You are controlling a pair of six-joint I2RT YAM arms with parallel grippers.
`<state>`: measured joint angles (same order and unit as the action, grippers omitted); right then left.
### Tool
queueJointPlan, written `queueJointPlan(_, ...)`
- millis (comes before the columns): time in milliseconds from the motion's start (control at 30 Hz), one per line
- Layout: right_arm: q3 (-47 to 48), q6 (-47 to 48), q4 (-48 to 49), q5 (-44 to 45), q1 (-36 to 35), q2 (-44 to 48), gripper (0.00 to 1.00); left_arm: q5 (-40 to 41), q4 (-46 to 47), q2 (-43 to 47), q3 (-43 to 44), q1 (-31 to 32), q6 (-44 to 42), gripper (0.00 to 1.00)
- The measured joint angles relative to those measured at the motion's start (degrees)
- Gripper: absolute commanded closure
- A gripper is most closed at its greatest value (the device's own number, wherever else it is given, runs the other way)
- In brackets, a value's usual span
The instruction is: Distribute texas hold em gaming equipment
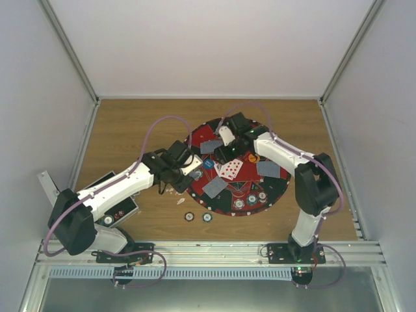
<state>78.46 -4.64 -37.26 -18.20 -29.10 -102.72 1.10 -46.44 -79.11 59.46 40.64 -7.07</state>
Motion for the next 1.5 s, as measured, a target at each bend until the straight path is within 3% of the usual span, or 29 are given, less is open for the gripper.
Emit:
queueJointPlan(233,-6.45,-2.84,-0.46,11.98,-6.67,-0.15,0.33,1.18,0.55,0.0,-0.52,-3.34,1.33,0.46)
queueJointPlan(600,-16.11,-17.51,-7.08,25.16,-2.6,10.64,0.25,1.29,0.83,0.0,-0.57,-3.56,1.53,0.46)
queueJointPlan(967,-25.0,-29.83,-9.07,22.29,4.66,15.21,0.22,1.03,0.87,0.0,-0.57,-3.56,1.53,0.46)
queueJointPlan(1500,-26.03,-32.24,-7.02,19.15,4.76,13.49,0.26,0.2,1.68,0.0,-0.9,-3.56,1.51,0.46)
